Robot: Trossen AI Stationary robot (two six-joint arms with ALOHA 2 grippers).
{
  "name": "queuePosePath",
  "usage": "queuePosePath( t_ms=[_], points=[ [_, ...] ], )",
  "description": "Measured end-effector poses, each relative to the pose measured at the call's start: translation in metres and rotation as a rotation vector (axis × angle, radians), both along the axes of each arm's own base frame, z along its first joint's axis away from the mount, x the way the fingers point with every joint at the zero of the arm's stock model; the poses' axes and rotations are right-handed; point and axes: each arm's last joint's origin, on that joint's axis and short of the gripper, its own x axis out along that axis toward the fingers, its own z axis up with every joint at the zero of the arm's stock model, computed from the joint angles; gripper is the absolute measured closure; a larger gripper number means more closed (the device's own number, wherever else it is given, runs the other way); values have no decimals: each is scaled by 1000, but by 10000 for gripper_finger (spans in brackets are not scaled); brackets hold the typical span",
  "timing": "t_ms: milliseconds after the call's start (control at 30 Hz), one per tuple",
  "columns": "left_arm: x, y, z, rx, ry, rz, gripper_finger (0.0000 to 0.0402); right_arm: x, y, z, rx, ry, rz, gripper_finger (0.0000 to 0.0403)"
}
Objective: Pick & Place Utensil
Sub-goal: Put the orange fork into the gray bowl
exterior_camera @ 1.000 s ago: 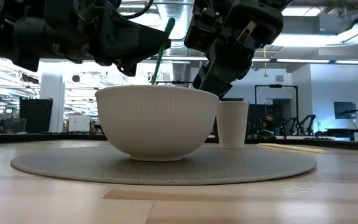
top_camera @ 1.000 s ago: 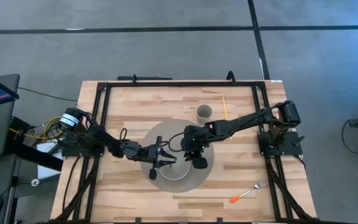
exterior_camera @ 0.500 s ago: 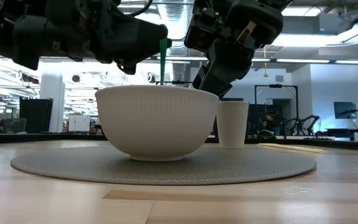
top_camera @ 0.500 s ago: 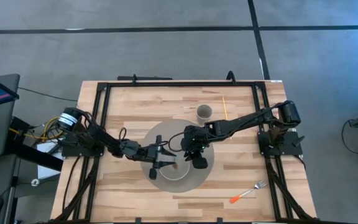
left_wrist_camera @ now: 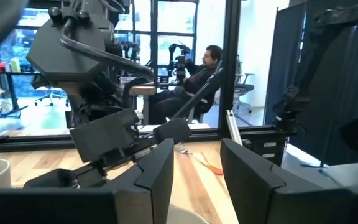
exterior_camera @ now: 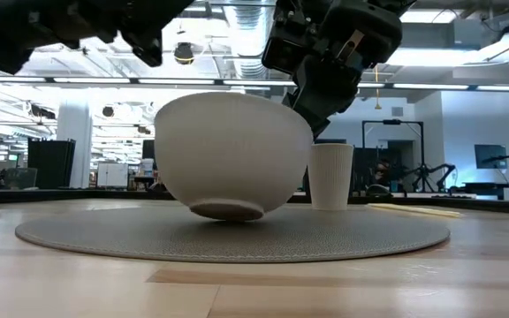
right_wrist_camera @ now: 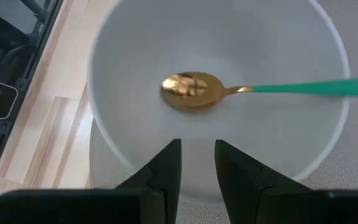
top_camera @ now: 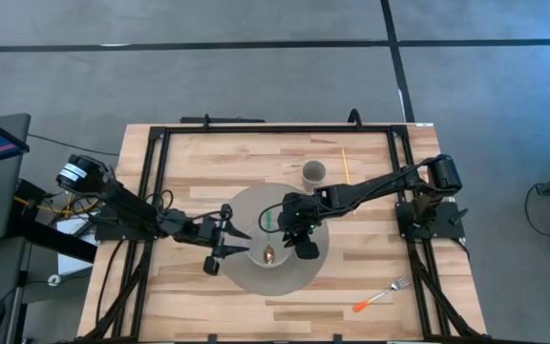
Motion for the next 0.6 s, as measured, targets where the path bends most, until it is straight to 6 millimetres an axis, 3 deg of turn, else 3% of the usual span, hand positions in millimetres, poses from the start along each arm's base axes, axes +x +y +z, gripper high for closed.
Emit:
queuePosePath(
  t_ms=[200,600],
  points=[
    [-9,-2,-2,-7,10,-24,278,1,0,0,0,-7,0,311],
    [-7,-1,-12,-33,102,-22,312,1,0,1,1,-17,0,311]
  ],
)
